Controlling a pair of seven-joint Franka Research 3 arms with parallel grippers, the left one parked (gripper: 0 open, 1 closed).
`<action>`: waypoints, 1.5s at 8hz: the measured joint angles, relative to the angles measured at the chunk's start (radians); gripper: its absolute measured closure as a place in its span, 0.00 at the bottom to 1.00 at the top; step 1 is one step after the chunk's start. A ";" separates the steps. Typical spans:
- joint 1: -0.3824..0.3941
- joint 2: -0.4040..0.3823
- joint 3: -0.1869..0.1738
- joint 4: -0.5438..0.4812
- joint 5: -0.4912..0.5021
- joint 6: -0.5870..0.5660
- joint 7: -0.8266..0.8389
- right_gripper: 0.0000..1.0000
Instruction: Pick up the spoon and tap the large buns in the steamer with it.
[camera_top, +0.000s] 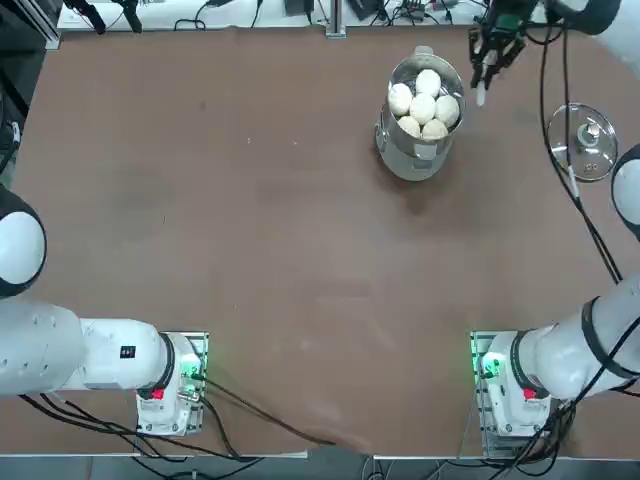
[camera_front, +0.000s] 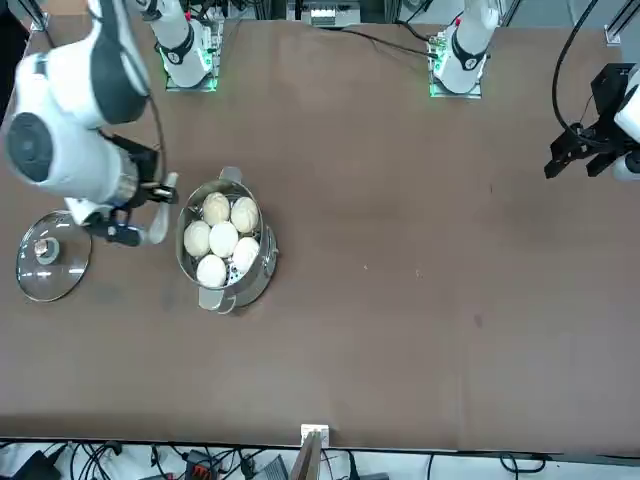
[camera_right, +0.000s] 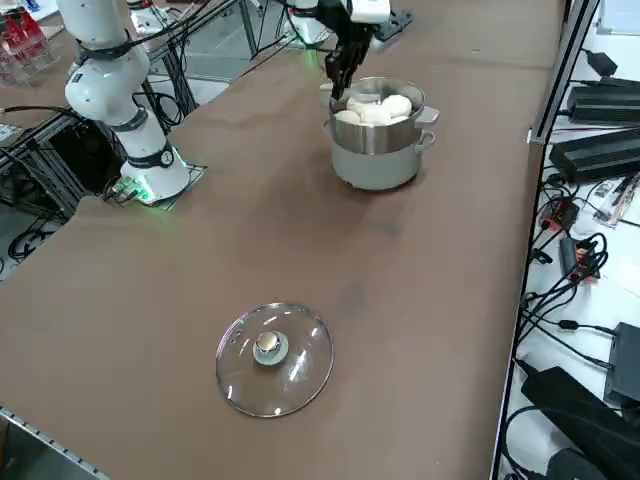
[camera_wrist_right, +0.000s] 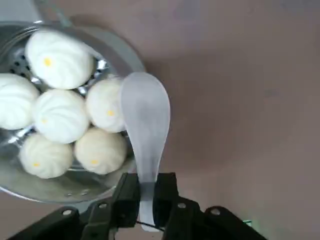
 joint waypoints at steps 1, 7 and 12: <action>-0.048 0.007 -0.002 -0.009 -0.001 -0.001 -0.061 0.83; -0.205 0.097 -0.003 -0.230 -0.002 0.330 -0.260 0.83; -0.234 0.166 -0.002 -0.382 -0.001 0.570 -0.353 0.83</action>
